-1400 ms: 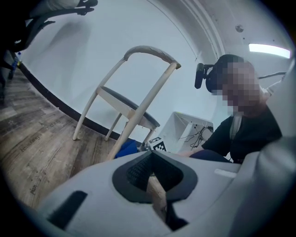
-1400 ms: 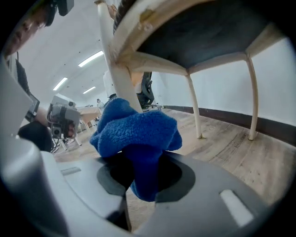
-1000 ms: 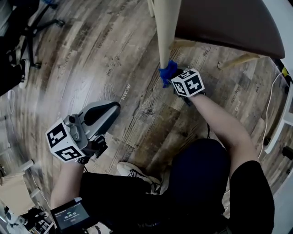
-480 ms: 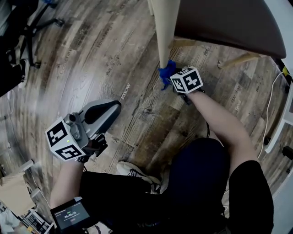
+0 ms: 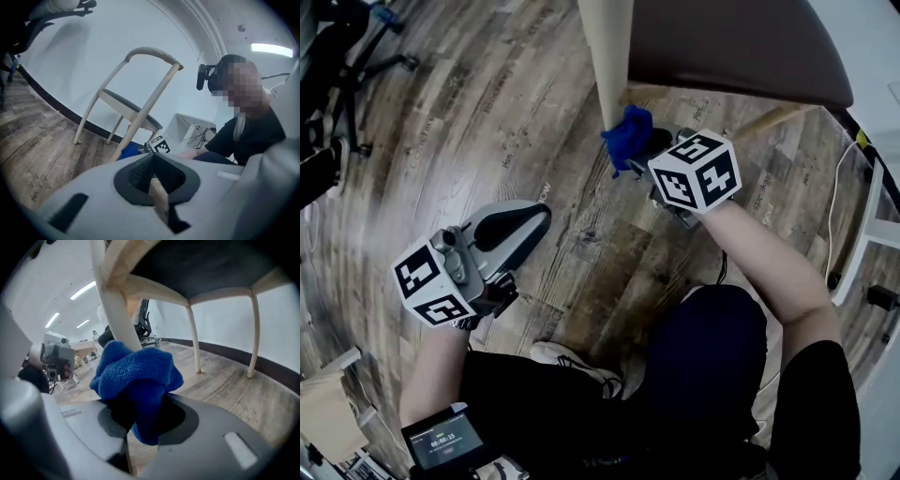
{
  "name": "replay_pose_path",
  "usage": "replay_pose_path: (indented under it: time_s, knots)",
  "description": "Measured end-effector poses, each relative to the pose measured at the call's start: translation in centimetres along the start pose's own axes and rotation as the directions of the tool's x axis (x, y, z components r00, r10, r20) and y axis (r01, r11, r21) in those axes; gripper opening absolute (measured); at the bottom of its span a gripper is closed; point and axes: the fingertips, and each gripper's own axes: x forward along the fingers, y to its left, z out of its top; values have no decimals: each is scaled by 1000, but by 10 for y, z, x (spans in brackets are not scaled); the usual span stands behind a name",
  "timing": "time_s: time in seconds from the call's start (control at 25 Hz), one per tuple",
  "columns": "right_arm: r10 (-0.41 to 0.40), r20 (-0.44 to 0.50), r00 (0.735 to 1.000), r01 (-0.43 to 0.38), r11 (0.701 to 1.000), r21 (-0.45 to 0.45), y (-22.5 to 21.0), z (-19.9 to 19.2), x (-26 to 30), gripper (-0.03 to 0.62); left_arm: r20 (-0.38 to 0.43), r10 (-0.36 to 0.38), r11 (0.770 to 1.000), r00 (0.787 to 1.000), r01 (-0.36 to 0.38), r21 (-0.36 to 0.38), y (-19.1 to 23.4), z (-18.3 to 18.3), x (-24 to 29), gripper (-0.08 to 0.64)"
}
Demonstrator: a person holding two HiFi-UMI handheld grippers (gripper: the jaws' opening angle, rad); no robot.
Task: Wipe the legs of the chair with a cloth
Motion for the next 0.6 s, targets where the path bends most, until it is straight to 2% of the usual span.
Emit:
replay_pose_path:
  time_s: [0.16, 0.36, 0.52, 0.6]
  knots:
    - [26, 127, 992, -23, 999, -22, 22, 50, -39, 115, -10, -32, 999, 999, 32, 12, -6, 1, 11, 2]
    - [93, 254, 963, -86, 996, -40, 46, 94, -81, 110, 8, -52, 999, 999, 52, 7, -7, 8, 22, 2]
    - [150, 283, 948, -172, 983, 58, 51, 101, -99, 107, 13, -63, 998, 998, 63, 5, -9, 12, 29, 3]
    - [145, 293, 945, -182, 978, 103, 40, 101, -112, 104, 9, -66, 998, 998, 66, 3, -10, 13, 33, 3]
